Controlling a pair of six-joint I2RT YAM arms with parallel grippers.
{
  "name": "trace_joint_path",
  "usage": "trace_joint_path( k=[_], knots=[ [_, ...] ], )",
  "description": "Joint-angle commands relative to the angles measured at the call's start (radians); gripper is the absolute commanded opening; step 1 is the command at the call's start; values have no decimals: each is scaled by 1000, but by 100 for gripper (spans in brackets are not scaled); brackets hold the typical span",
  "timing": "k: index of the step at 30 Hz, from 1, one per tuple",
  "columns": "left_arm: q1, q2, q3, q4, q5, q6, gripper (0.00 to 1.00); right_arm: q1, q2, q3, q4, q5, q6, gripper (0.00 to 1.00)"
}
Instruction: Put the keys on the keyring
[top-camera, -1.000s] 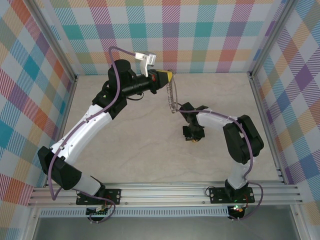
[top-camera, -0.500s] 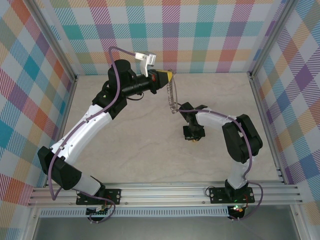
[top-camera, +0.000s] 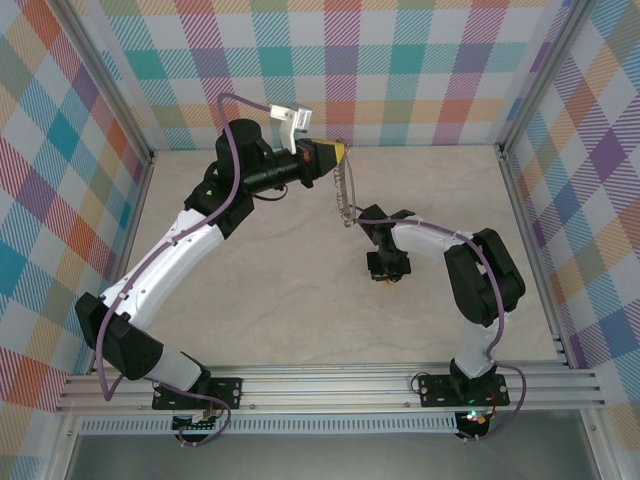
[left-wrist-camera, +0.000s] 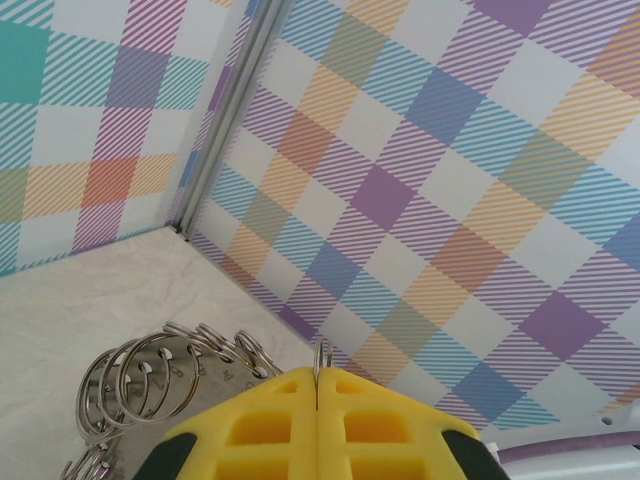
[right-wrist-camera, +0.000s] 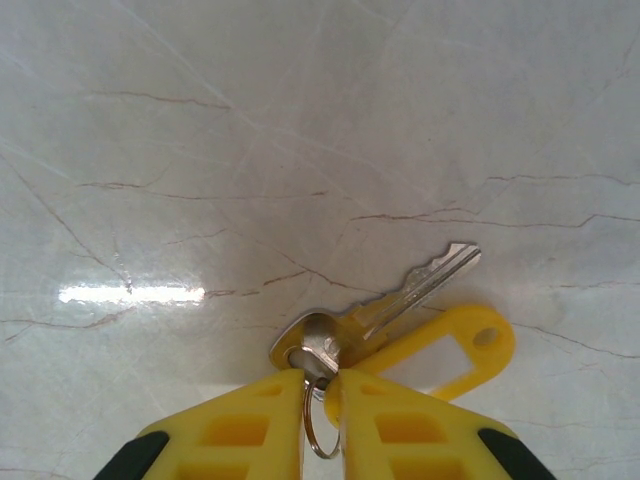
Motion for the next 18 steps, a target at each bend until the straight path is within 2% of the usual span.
trace_joint_path(
  k=[1, 18],
  knots=[
    [11, -46, 2, 54, 4, 10, 0, 7, -10, 15, -27, 10, 13, 17],
    [11, -54, -9, 65, 2, 1, 0, 7, -31, 13, -33, 18, 16, 17]
  ],
)
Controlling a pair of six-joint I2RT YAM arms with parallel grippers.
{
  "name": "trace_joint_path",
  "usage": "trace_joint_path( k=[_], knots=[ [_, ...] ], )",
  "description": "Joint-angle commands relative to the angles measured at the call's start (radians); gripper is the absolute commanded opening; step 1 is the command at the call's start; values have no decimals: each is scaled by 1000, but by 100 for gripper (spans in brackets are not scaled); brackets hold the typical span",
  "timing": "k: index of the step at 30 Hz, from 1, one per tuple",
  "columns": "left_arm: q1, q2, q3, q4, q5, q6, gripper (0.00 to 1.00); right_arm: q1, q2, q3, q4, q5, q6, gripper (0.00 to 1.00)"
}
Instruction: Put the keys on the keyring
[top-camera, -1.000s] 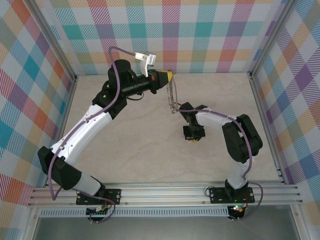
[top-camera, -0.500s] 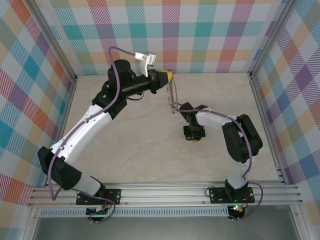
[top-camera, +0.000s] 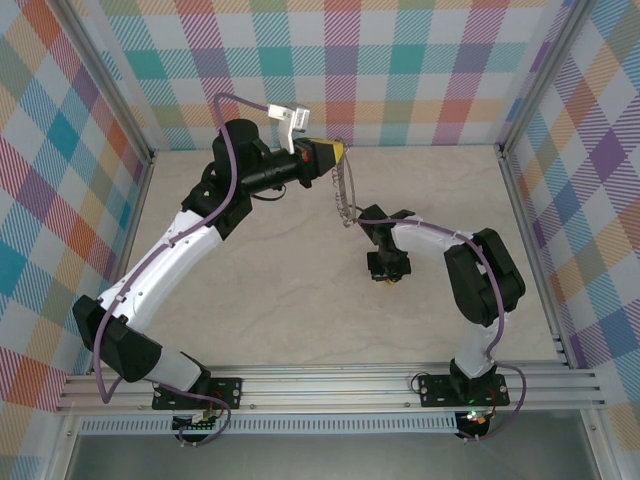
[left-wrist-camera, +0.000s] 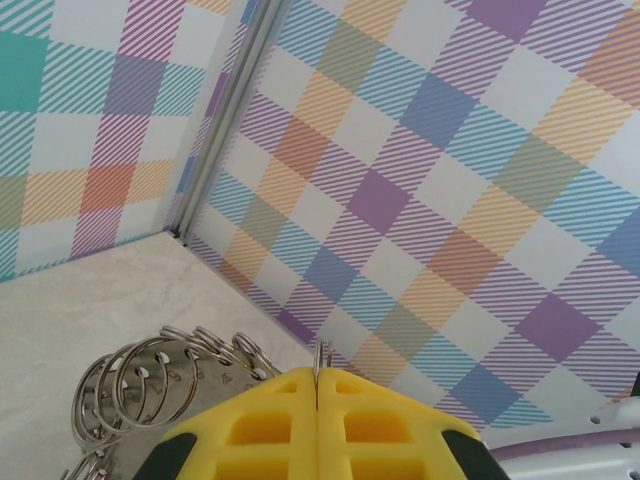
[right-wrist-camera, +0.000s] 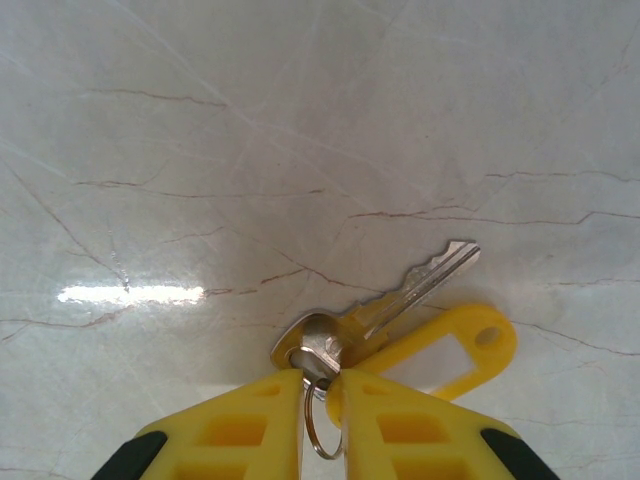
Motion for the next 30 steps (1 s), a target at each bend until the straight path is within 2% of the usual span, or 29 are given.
trace_joint_path(
  k=[1, 11, 16, 27, 29, 30],
  knots=[
    [11, -42, -8, 66, 2, -2, 0, 7, -33, 12, -29, 18, 13, 17],
    [9, -52, -22, 74, -1, -11, 0, 7, -54, 8, -33, 25, 17, 17],
    [9, -54, -29, 78, 0, -17, 0, 7, -63, 2, -34, 25, 16, 7],
    [9, -67, -46, 83, -7, -24, 0, 7, -59, -39, -10, 0, 25, 7],
    [9, -71, -49, 85, -9, -26, 0, 7, -59, -45, -7, -1, 26, 9],
    [9, -73, -50, 85, -10, -26, 0, 7, -59, -47, -7, -1, 26, 14]
  ],
)
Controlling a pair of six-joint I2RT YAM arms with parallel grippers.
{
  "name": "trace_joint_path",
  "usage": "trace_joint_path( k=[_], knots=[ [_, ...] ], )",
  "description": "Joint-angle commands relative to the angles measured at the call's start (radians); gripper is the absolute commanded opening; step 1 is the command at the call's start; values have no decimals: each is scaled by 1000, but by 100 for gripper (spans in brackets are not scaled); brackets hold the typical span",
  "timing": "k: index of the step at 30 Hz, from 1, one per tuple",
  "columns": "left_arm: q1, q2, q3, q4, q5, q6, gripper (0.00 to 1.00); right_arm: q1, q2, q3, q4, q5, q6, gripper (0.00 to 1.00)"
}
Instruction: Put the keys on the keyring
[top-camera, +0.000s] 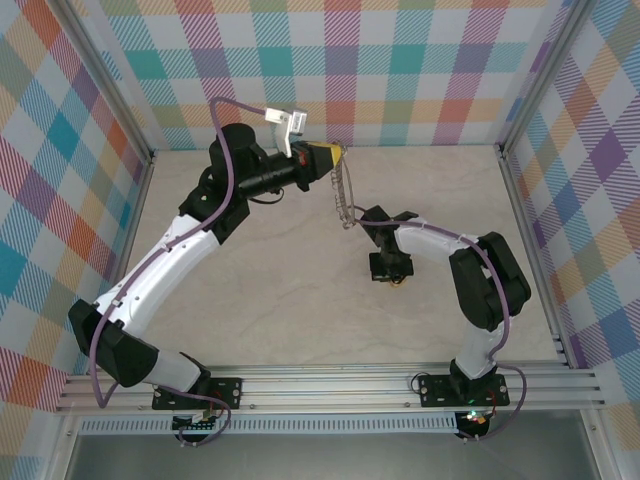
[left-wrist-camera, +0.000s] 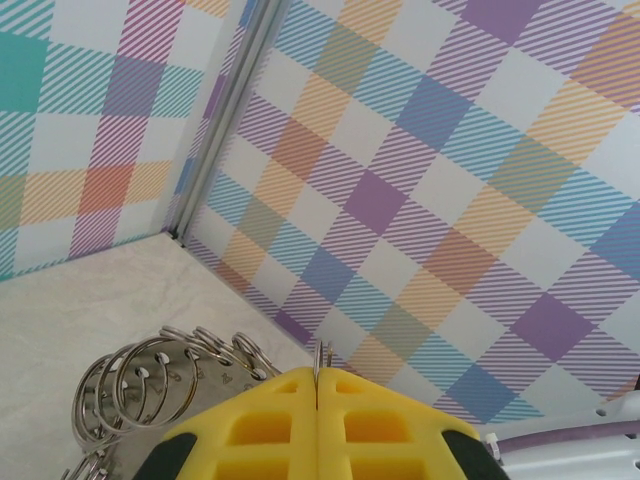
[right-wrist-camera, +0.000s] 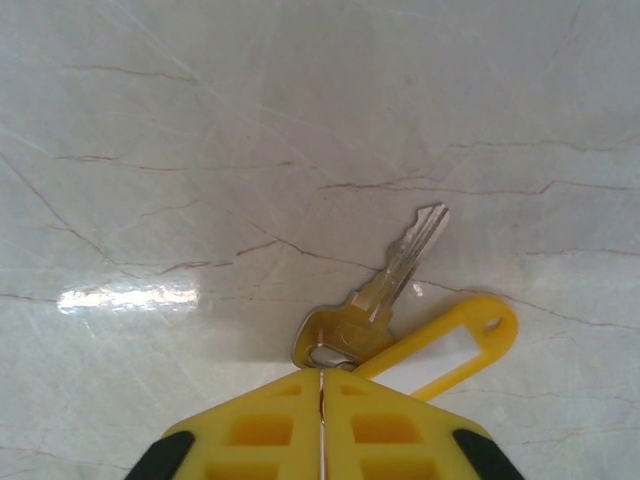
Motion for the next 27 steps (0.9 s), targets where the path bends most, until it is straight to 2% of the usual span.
trace_joint_path(
  k=[1, 16, 21, 27],
  knots=[
    [9, -43, -12, 64, -11, -17, 0, 7, -18, -17, -6, -13, 12, 17],
    [8, -47, -18, 75, -14, -26, 0, 7, -21, -22, -4, -2, -13, 28],
    [8, -45, -16, 78, -16, -30, 0, 7, -7, -14, -6, 0, -24, 26],
    [8, -45, -12, 78, -17, -30, 0, 7, 3, -13, -19, 14, -26, 19]
  ],
)
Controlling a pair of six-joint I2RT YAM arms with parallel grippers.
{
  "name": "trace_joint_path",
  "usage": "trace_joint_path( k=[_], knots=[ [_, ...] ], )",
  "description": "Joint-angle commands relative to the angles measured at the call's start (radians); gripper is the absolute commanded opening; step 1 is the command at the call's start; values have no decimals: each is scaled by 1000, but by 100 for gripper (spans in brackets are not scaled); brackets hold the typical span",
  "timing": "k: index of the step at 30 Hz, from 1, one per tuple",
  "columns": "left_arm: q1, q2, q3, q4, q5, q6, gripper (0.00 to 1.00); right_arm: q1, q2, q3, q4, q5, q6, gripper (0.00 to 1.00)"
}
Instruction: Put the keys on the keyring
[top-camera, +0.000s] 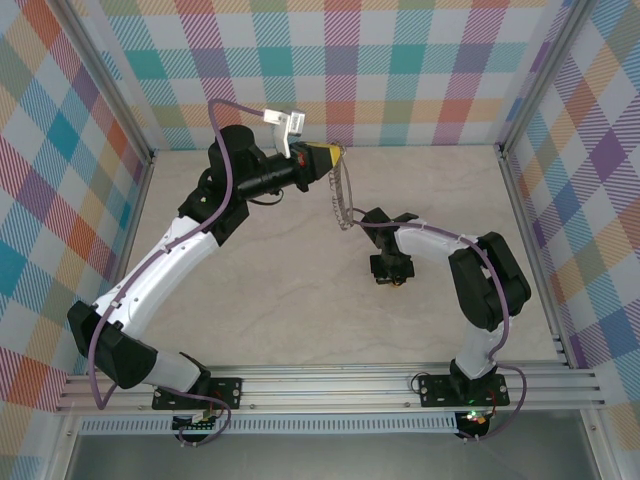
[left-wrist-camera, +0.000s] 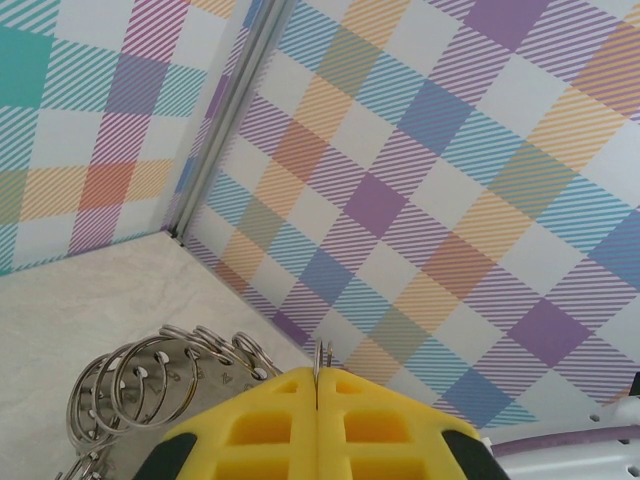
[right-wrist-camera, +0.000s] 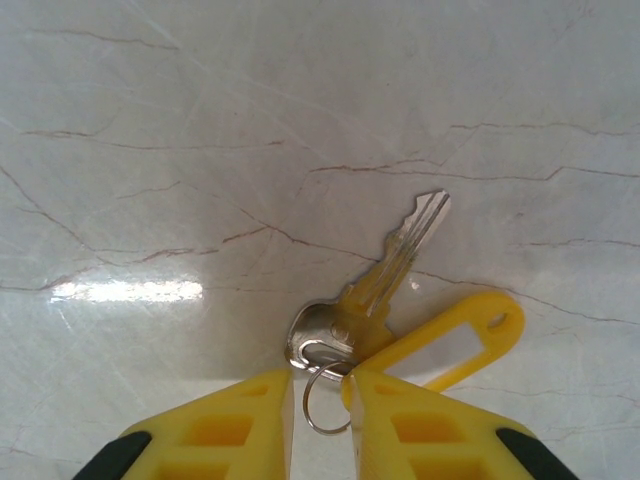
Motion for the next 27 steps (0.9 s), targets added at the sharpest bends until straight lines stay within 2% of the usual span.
trace_joint_path(
  k=[1, 9, 17, 27],
  knots=[
    [8, -37, 3, 69, -11, -8, 0, 7, 5, 3, -23, 16, -9, 18],
    [8, -36, 8, 68, -13, -4, 0, 7, 12, 23, -47, 28, -13, 0],
    [8, -35, 16, 61, -15, 4, 0, 6, -40, 56, -61, 7, -1, 0],
    [8, -29, 22, 61, -10, 4, 0, -23, -100, 32, 28, -208, 94, 0]
  ],
)
